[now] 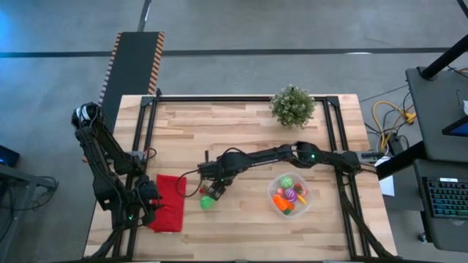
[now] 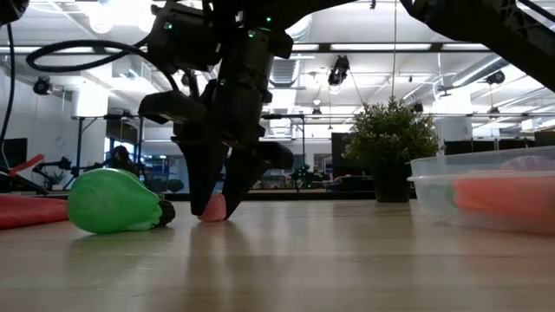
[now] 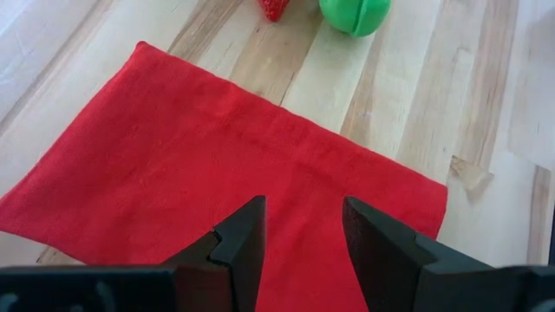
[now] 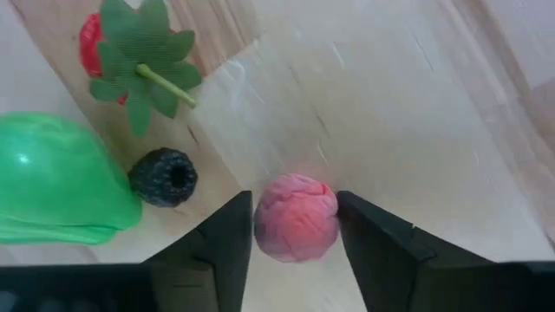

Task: Pick and placing Produce into tupperware
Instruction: Put the pink peach into the transparent bin

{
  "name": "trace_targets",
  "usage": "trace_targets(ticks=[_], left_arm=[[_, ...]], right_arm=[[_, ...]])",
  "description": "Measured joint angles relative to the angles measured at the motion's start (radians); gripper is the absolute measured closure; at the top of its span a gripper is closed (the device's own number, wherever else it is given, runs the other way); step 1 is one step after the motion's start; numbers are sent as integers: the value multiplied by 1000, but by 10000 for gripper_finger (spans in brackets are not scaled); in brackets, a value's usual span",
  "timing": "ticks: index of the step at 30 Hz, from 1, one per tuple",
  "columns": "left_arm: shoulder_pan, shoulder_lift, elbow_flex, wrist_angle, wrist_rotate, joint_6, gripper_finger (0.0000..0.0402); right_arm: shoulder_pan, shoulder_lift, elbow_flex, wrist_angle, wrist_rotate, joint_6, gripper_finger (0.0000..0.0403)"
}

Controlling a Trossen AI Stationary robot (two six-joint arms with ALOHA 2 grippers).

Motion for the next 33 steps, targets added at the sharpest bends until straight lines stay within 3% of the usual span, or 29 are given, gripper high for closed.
trace_targets(ticks=[10, 18, 25, 27, 30, 33], left_arm=[[0, 0, 0, 0, 0, 0, 262], [0, 0, 0, 0, 0, 3, 262], [0, 0, 0, 0, -1, 4, 262], [0, 0, 0, -1, -3, 8, 262], [0, 0, 0, -2, -7, 26, 262], [0, 0, 0, -2, -11, 37, 262]], right_arm=[[0, -5, 7, -30, -4, 0, 297], [13, -56, 106, -246, -10, 0, 290], [92, -292, 103, -531, 7, 148, 281], [124, -374, 86, -536, 40, 236, 284], [161, -468, 16, -539, 79, 376, 286], [184, -533, -136, -538, 93, 460, 285]])
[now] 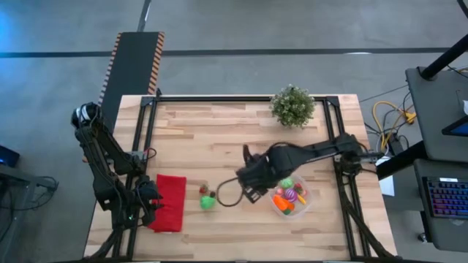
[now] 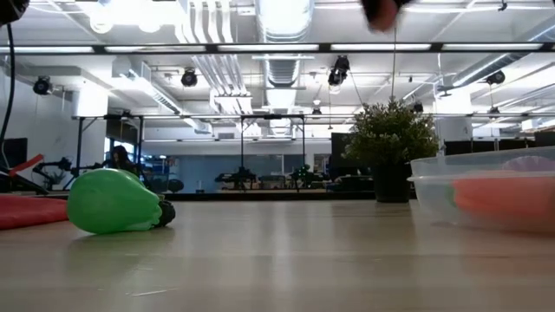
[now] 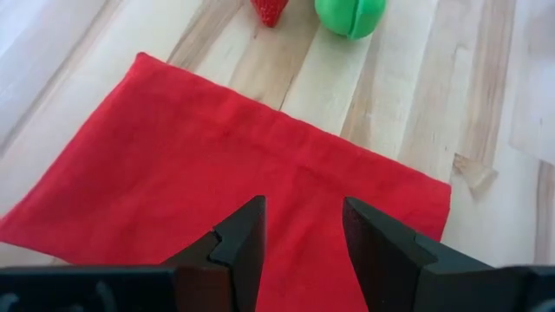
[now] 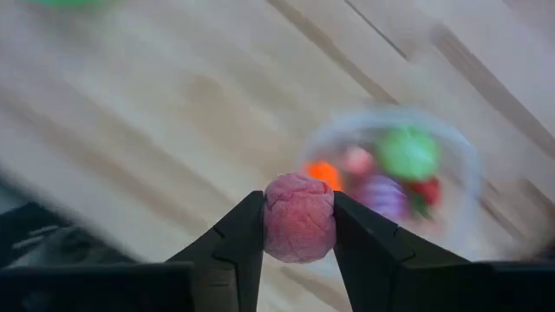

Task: Pick and placing Produce into tupperware
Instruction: Put the pink peach into the transparent bin

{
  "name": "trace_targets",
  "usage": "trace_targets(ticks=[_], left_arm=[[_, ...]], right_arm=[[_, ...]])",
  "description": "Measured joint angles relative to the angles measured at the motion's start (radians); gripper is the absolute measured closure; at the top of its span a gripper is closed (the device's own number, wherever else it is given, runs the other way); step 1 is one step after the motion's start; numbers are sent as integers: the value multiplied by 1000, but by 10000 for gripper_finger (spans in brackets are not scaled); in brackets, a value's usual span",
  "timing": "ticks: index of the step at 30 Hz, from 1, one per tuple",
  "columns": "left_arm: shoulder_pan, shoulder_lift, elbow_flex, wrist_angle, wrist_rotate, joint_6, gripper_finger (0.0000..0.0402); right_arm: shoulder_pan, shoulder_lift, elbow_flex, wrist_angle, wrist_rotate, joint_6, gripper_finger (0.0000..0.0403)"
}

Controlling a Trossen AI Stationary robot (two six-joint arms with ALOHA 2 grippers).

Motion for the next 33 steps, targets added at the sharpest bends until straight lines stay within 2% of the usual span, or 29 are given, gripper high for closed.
trace_targets(ticks=[5, 14, 20, 23, 26, 33], left_arm=[[0, 0, 0, 1, -3, 0, 262], [0, 0, 0, 1, -1, 0, 262], [0, 0, 0, 2, 5, -4, 262], [0, 0, 0, 2, 6, -7, 262], [0, 0, 0, 2, 6, -7, 262], [0, 0, 0, 1, 6, -7, 262]], right_arm=[[29, -45, -276, 17, -49, 79, 285], [36, -60, -582, 361, -60, 110, 288], [35, -80, -690, 375, -56, 168, 288], [35, -110, -732, 450, -60, 183, 287], [29, -135, -756, 513, -42, 206, 287], [21, -138, -796, 518, -22, 220, 278]])
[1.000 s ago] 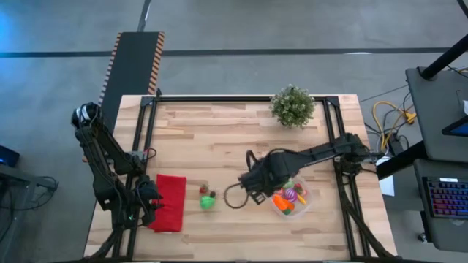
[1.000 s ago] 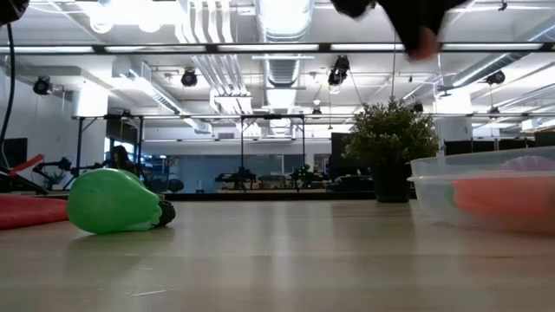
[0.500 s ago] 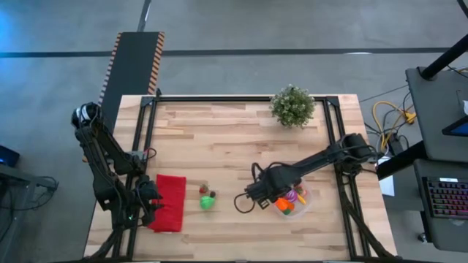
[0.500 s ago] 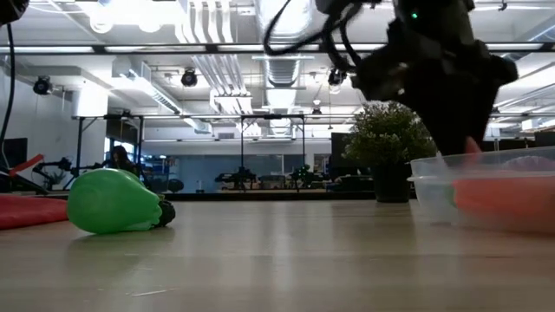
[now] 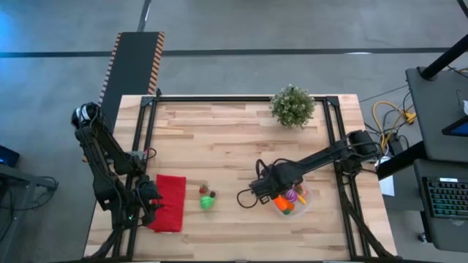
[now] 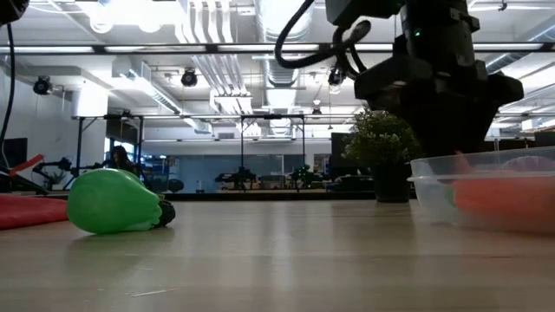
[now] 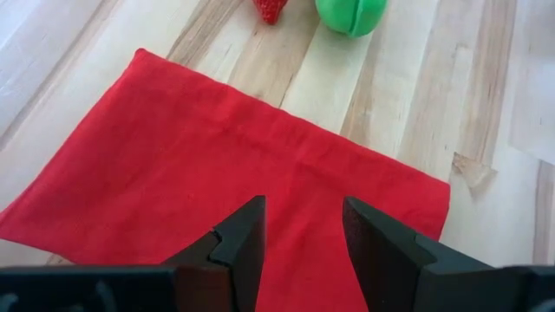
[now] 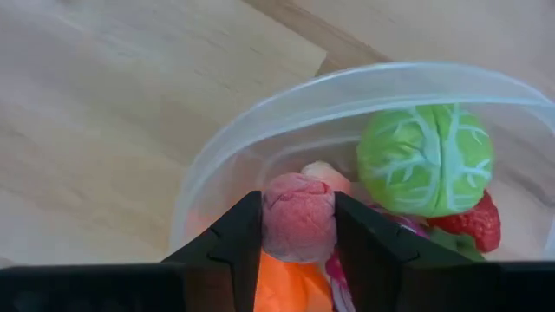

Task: Pick and placing Produce into tupperware
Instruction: Put the pink peach into the transparent bin, then put the red strawberry into the transparent bin

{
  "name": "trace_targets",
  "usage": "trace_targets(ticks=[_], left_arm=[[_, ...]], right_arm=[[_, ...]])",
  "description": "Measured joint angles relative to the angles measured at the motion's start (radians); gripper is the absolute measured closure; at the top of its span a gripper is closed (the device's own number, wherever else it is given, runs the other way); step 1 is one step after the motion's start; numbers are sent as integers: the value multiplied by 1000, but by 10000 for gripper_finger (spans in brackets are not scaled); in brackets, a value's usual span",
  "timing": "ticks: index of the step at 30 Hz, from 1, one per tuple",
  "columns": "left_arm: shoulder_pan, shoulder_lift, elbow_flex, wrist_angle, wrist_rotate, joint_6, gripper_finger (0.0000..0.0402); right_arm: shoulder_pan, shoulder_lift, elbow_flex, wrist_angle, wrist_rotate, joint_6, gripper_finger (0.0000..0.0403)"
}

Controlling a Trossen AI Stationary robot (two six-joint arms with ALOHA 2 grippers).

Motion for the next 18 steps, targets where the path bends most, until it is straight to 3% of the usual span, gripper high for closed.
trace_targets(ticks=[12, 18], left_arm=[[0, 0, 0, 1, 1, 0, 262], [0, 0, 1, 1, 2, -2, 262]], right_arm=[[-10, -1, 39, 38, 103, 31, 185], [-11, -1, 141, 38, 173, 9, 163]])
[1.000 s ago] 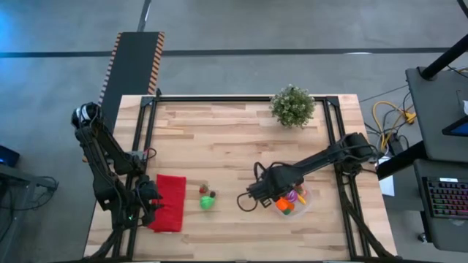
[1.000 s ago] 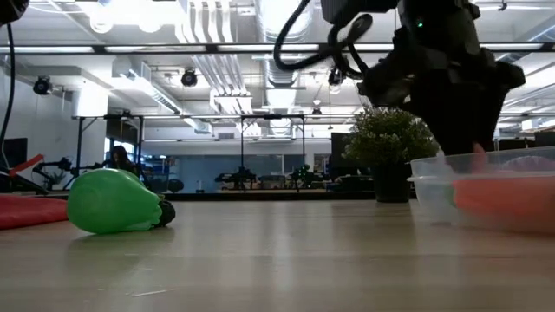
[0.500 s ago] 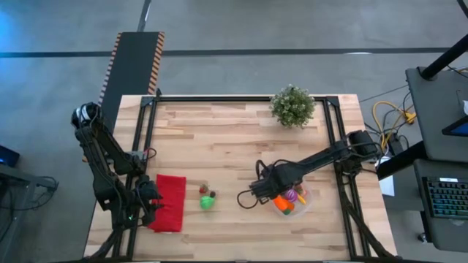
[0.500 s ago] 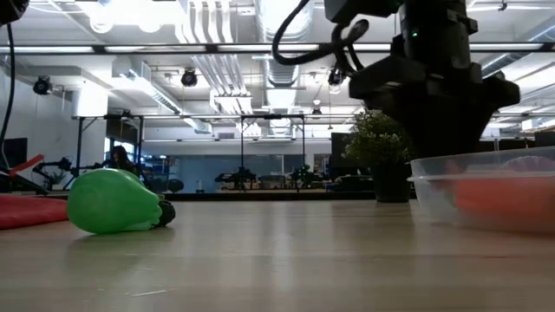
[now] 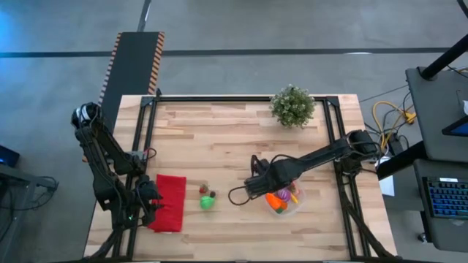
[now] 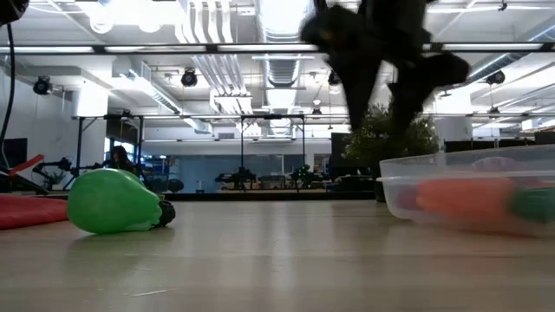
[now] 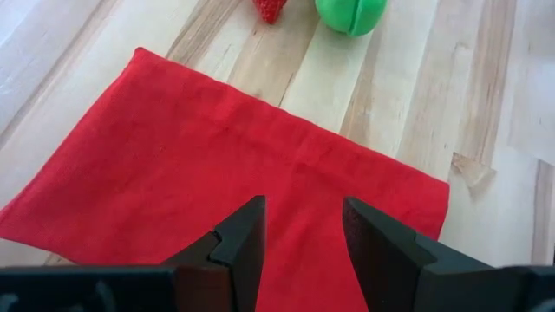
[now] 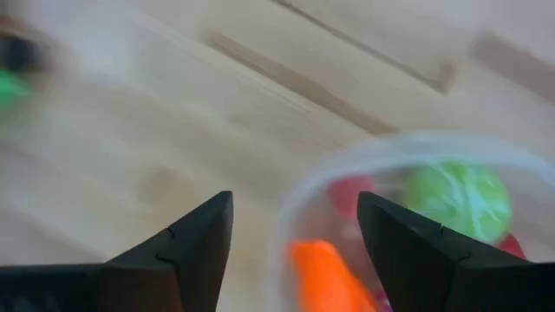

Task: Pick and placing Produce into tupperware
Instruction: Put the red strawberry into the transparent bin

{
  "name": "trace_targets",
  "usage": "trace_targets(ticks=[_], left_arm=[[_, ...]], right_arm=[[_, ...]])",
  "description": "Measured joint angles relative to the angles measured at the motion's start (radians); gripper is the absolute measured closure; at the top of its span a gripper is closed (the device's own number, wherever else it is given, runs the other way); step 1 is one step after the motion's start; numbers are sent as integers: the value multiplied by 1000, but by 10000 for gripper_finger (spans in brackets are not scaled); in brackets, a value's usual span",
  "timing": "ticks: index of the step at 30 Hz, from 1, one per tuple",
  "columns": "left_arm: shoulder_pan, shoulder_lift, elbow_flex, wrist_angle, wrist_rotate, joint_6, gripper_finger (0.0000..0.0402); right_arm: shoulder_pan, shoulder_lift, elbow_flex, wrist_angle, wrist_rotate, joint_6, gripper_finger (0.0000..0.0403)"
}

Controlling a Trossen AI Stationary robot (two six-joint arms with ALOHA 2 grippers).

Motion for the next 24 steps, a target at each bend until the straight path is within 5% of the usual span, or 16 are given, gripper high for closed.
trace_targets(ticks=[9, 24], left_arm=[[0, 0, 0, 0, 0, 1, 262], [-1, 0, 2, 35, 7, 1, 262]], right_arm=[[-41, 43, 250, 127, 37, -164, 173], [-120, 586, 899, 44, -125, -459, 174]])
